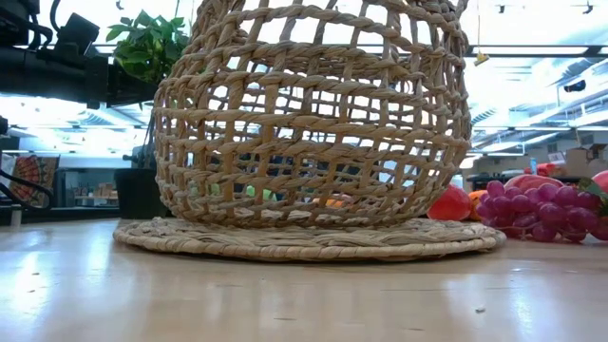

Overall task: Build produce basket
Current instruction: Put the bell pepper into the woven basket

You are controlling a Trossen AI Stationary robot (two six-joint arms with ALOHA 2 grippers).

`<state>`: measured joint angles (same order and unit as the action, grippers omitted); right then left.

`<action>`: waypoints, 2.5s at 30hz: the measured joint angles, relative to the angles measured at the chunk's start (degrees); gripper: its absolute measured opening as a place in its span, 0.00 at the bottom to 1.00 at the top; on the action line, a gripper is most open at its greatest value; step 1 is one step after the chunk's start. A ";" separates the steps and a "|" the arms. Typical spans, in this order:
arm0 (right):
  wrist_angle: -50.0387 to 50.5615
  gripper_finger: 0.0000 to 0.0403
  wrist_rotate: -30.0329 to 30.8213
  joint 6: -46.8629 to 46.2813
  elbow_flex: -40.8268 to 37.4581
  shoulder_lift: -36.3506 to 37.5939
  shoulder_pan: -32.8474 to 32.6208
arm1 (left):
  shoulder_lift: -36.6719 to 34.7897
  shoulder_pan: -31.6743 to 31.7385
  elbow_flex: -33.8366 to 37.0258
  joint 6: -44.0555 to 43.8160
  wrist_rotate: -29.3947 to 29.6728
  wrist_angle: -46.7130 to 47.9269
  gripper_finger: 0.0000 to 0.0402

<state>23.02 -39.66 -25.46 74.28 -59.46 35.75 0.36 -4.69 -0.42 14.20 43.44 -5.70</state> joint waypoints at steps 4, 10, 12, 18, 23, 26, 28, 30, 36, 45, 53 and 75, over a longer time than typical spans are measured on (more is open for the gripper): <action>-6.10 0.77 7.91 -2.61 0.00 -0.90 -8.99 | 0.00 0.00 0.00 0.00 0.00 -0.01 0.97; -16.19 0.77 16.88 -3.03 0.00 -4.50 -23.09 | 0.00 0.02 0.01 -0.01 -0.01 -0.01 0.97; -16.08 0.77 19.64 -3.02 0.00 -5.50 -25.60 | 0.00 0.02 0.00 0.00 -0.01 -0.01 0.97; -14.45 0.77 26.27 -3.88 0.20 -8.36 -32.44 | 0.00 0.00 0.01 0.00 0.00 -0.01 0.97; -1.01 0.77 35.10 0.41 8.11 -12.71 -37.36 | -0.01 0.00 0.01 0.00 0.00 -0.01 0.97; 6.69 0.77 37.94 2.86 14.12 -15.90 -38.88 | -0.01 0.02 0.01 0.00 -0.01 -0.01 0.97; 10.08 0.77 38.49 3.39 17.18 -17.63 -39.13 | -0.01 0.02 0.02 -0.02 0.00 -0.01 0.97; 11.21 0.77 38.47 3.70 19.28 -19.10 -39.10 | 0.00 0.01 0.01 0.00 0.00 -0.01 0.97; 7.06 0.77 32.41 3.46 21.44 -20.94 -38.51 | 0.00 0.00 0.00 0.00 0.00 -0.01 0.97; -0.19 0.77 23.00 -4.36 21.49 -21.20 -35.17 | 0.00 0.00 0.00 0.00 -0.01 -0.01 0.97; -3.75 0.77 11.11 -4.00 21.46 -22.12 -32.47 | -0.02 0.00 0.00 0.00 0.00 -0.01 0.97; -19.90 0.77 0.54 -18.54 21.45 -21.66 -29.23 | -0.02 0.00 0.00 -0.02 0.00 -0.01 0.97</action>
<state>3.12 -39.12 -44.00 95.73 -81.12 6.52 0.34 -4.69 -0.43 14.18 43.44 -5.72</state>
